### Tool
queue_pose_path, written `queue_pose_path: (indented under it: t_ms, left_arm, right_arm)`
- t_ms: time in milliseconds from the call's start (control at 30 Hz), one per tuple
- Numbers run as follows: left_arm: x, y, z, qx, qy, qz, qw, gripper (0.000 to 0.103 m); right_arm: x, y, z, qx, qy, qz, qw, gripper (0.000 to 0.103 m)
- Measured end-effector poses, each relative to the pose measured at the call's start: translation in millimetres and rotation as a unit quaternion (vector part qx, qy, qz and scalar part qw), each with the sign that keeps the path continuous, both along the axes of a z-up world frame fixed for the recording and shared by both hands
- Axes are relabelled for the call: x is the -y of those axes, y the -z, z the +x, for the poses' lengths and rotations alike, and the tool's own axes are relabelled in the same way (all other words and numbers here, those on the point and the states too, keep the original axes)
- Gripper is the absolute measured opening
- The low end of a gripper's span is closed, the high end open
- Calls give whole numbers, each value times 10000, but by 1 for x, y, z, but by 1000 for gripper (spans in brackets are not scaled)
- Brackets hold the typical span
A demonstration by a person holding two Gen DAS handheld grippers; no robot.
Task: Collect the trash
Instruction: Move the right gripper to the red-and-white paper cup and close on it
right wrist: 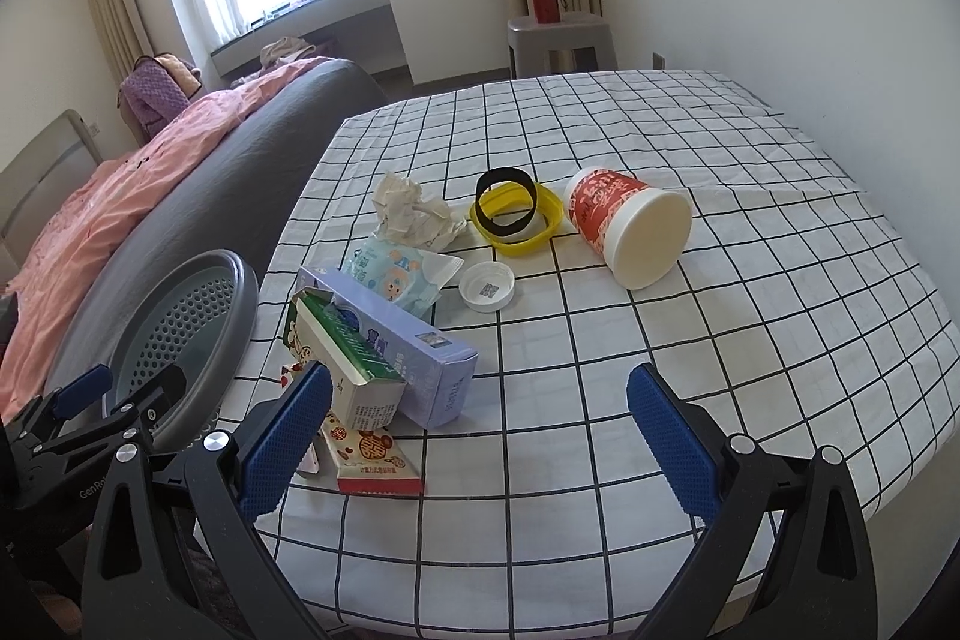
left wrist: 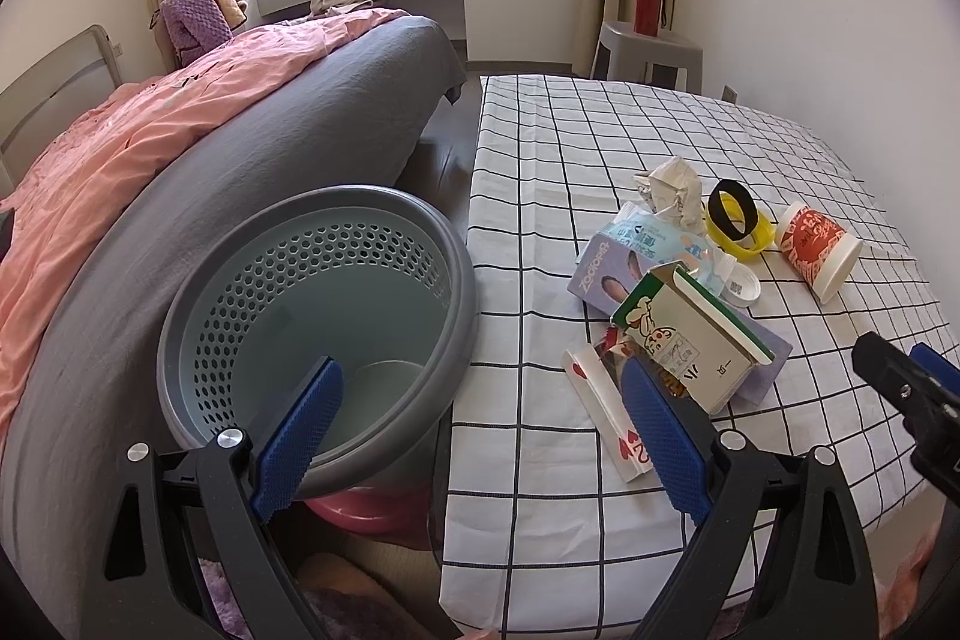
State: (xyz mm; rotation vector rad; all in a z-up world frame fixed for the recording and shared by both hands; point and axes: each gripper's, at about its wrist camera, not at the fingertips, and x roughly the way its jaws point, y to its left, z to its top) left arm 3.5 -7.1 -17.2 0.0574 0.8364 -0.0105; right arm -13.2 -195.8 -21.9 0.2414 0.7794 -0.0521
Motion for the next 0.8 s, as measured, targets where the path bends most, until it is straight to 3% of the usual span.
queue_pose_path:
  t_ms: [267,800]
  left_arm:
    - [11,9,9,-112,51,-2,9999,90]
    - [27,20,29,-259,14,-190,9995,90]
  right_arm:
    - [45,-1,18,-90,49,-335,9994,97]
    - [86,25,142,-859,-674,-1132,9876,96]
